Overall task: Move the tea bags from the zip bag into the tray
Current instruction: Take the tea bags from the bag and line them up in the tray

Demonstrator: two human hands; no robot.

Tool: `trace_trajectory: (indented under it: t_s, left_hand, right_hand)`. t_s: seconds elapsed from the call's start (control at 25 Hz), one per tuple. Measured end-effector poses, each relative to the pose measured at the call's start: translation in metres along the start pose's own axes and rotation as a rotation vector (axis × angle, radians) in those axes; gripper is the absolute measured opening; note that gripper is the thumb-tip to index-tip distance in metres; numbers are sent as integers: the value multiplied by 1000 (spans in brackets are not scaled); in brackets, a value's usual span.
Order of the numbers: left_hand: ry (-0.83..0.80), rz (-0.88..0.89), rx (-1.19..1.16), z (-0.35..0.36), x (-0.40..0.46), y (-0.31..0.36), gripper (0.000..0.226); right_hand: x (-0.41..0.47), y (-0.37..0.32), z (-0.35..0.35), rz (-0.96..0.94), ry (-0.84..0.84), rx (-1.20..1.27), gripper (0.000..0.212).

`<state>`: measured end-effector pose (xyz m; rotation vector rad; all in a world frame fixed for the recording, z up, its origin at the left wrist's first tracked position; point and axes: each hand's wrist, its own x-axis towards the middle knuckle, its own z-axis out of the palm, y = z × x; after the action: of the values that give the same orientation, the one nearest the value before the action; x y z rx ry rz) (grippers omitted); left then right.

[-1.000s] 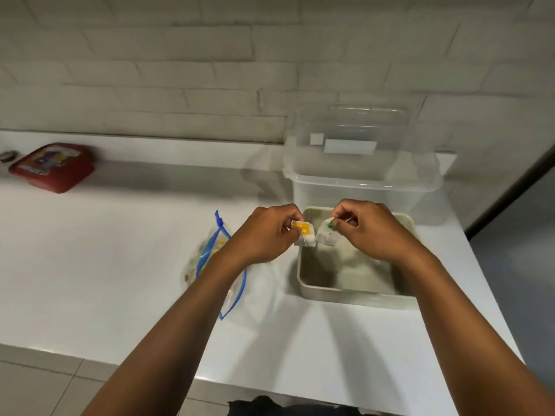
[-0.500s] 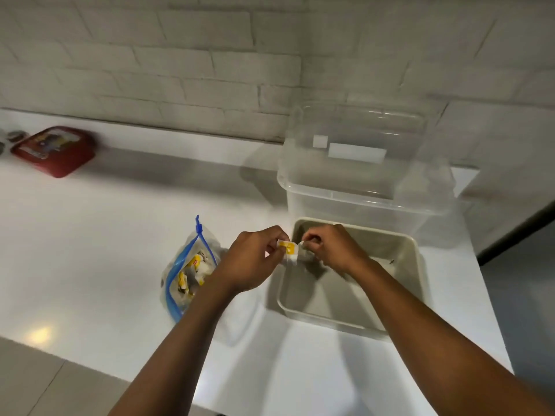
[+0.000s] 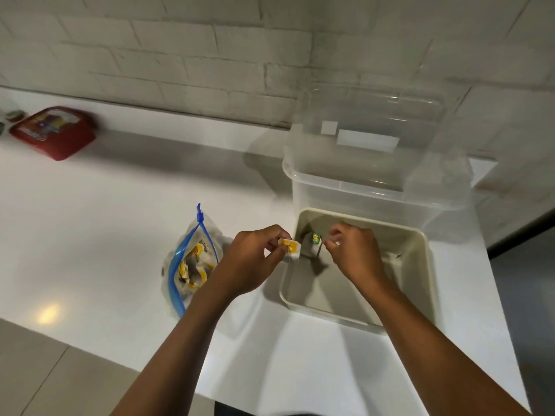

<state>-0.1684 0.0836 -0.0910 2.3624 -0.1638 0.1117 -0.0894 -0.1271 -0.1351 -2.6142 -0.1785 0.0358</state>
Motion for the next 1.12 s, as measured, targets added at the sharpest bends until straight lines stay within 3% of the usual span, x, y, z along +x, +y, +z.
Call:
trace_trajectory:
  t_s: [0.12, 0.16, 0.32, 0.68, 0.88, 1.12]
  left_hand:
    - [-3, -10, -26, 2, 3, 0, 6]
    - [-8, -14, -34, 3, 4, 1, 5]
    - [-19, -12, -53, 6, 6, 0, 5]
    - [-6, 20, -66, 5, 5, -1, 7]
    - [-16, 23, -83, 7, 4, 0, 7]
    - [-10, 23, -65, 9, 6, 0, 7]
  right_hand:
    - [2, -1, 3, 349, -271, 246, 34]
    - [5, -3, 7, 386, -290, 251, 37]
    - [18, -14, 26, 445, -148, 195, 24]
    - [17, -10, 36, 520, -58, 655, 12]
    - [16, -11, 43, 499, 44, 586, 16]
    - [22, -10, 48, 500, 51, 519, 17]
